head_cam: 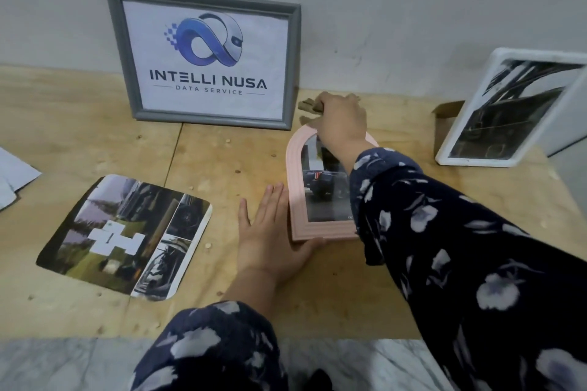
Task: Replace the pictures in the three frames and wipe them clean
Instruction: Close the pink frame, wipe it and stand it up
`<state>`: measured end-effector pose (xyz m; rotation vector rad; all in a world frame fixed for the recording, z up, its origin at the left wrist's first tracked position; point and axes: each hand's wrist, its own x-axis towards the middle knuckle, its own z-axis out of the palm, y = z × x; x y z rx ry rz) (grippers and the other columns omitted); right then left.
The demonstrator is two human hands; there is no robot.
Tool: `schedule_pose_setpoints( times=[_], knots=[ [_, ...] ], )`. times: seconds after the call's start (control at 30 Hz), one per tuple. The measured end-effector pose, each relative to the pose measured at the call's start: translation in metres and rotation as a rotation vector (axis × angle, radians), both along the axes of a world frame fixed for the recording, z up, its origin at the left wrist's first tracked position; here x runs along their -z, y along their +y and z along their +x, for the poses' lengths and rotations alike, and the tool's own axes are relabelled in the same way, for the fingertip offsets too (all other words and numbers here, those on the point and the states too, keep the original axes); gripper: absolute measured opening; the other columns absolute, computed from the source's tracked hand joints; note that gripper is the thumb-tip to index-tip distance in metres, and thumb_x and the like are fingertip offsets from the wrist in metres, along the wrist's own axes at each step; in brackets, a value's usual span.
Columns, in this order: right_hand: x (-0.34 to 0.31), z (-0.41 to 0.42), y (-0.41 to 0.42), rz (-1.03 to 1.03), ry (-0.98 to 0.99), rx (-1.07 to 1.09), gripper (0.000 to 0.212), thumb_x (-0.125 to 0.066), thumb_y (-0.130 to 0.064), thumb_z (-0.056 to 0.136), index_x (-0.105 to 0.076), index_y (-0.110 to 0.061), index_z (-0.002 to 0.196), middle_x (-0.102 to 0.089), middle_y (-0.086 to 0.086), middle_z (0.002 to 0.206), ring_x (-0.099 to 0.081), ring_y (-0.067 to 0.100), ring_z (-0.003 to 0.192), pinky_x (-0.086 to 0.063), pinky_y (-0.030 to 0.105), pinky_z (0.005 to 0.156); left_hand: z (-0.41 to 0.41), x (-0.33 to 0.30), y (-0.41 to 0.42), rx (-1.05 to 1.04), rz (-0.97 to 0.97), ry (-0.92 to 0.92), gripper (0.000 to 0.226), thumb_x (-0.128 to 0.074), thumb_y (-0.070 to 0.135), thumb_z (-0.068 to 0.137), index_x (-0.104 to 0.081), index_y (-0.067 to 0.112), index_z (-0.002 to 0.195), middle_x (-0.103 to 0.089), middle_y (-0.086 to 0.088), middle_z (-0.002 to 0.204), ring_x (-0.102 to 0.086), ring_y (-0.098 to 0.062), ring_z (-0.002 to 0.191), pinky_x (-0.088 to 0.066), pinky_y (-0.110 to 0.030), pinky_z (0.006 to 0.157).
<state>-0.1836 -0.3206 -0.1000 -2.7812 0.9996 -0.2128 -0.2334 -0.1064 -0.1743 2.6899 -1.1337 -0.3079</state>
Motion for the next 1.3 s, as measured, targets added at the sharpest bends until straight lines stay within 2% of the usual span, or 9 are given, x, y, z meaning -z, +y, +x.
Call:
schedule_pose_setpoints(
  times=[0.1, 0.2, 0.37, 0.53, 0.67, 0.83, 1.0, 1.17, 1.3],
  knots=[
    [0.004, 0.005, 0.000, -0.160, 0.133, -0.078, 0.038, -0.046, 0.001, 0.086, -0.062, -0.015, 0.117, -0.065, 0.010, 0.111, -0.054, 0.032, 0.109, -0.044, 0.038, 0.085, 0.000, 0.003, -0.001, -0.011, -0.015, -0.021, 0.106, -0.019, 0.089, 0.074, 0.004, 0.023, 0.154, 0.005, 0.010, 0.162, 0.013, -0.008, 0.147, 0.010, -0.052, 0.117],
    [0.018, 0.008, 0.010, -0.084, 0.214, -0.095, 0.042, -0.046, 0.002, 0.087, -0.064, -0.015, 0.121, -0.064, 0.013, 0.115, -0.059, 0.031, 0.107, -0.051, 0.037, 0.090, 0.002, 0.004, -0.001, -0.015, -0.030, -0.028, 0.106, -0.022, 0.088, 0.075, 0.001, 0.023, 0.154, 0.005, 0.011, 0.162, 0.012, -0.007, 0.147, 0.010, -0.052, 0.117],
    [0.022, -0.003, 0.029, -0.039, 0.161, -0.224, 0.042, -0.043, -0.002, 0.091, -0.064, -0.020, 0.124, -0.064, 0.010, 0.119, -0.060, 0.028, 0.109, -0.048, 0.033, 0.088, 0.000, 0.006, -0.001, -0.014, -0.054, -0.045, 0.104, -0.026, 0.086, 0.077, -0.003, 0.021, 0.155, 0.000, 0.009, 0.162, 0.008, -0.007, 0.148, 0.010, -0.052, 0.117],
    [0.032, -0.037, 0.063, -0.052, 0.082, -0.351, 0.037, -0.044, -0.005, 0.087, -0.069, -0.021, 0.109, -0.067, 0.007, 0.102, -0.063, 0.028, 0.094, -0.044, 0.030, 0.070, 0.003, 0.003, -0.003, -0.051, -0.021, -0.059, 0.113, -0.021, 0.090, 0.073, 0.007, 0.016, 0.154, 0.014, 0.001, 0.161, 0.014, -0.011, 0.147, 0.012, -0.054, 0.116],
    [0.038, -0.069, 0.078, 0.024, 0.024, -0.371, 0.037, -0.043, -0.002, 0.087, -0.068, -0.026, 0.100, -0.064, 0.006, 0.093, -0.064, 0.026, 0.082, -0.053, 0.033, 0.070, 0.001, 0.002, -0.002, -0.075, 0.009, -0.076, 0.122, -0.015, 0.094, 0.067, 0.012, 0.012, 0.153, 0.017, -0.002, 0.161, 0.017, -0.013, 0.147, 0.012, -0.054, 0.116],
    [0.042, -0.091, 0.091, 0.052, 0.039, -0.397, 0.036, -0.046, -0.006, 0.090, -0.068, -0.029, 0.106, -0.065, 0.005, 0.099, -0.063, 0.025, 0.090, -0.055, 0.035, 0.078, 0.000, 0.004, -0.001, -0.059, 0.031, -0.106, 0.119, -0.007, 0.090, 0.066, 0.010, 0.011, 0.153, 0.018, -0.002, 0.160, 0.016, -0.014, 0.147, 0.009, -0.053, 0.117],
    [0.037, -0.112, 0.093, 0.191, 0.093, -0.446, 0.043, -0.054, -0.007, 0.083, -0.067, -0.035, 0.114, -0.062, 0.003, 0.109, -0.056, 0.023, 0.099, -0.047, 0.033, 0.084, -0.003, 0.006, 0.000, -0.067, -0.012, -0.093, 0.112, -0.011, 0.082, 0.067, 0.001, 0.013, 0.154, 0.009, 0.001, 0.162, 0.008, -0.012, 0.149, 0.003, -0.051, 0.118],
    [0.004, -0.112, 0.072, 0.238, 0.152, -0.491, 0.035, -0.055, -0.005, 0.082, -0.070, -0.028, 0.102, -0.068, 0.000, 0.098, -0.061, 0.022, 0.087, -0.052, 0.037, 0.078, -0.003, 0.007, 0.000, -0.009, -0.011, -0.096, 0.107, -0.009, 0.089, 0.070, 0.003, 0.024, 0.155, 0.008, 0.007, 0.162, 0.007, -0.013, 0.149, 0.003, -0.054, 0.117],
    [-0.016, -0.075, 0.024, 0.070, 0.031, -0.380, 0.032, -0.057, -0.007, 0.079, -0.072, -0.027, 0.100, -0.070, 0.002, 0.100, -0.061, 0.027, 0.096, -0.046, 0.032, 0.080, 0.001, 0.008, -0.001, 0.053, 0.036, -0.098, 0.098, -0.004, 0.090, 0.071, 0.010, 0.037, 0.152, 0.019, 0.014, 0.158, 0.015, -0.014, 0.148, 0.007, -0.058, 0.115]
  ],
)
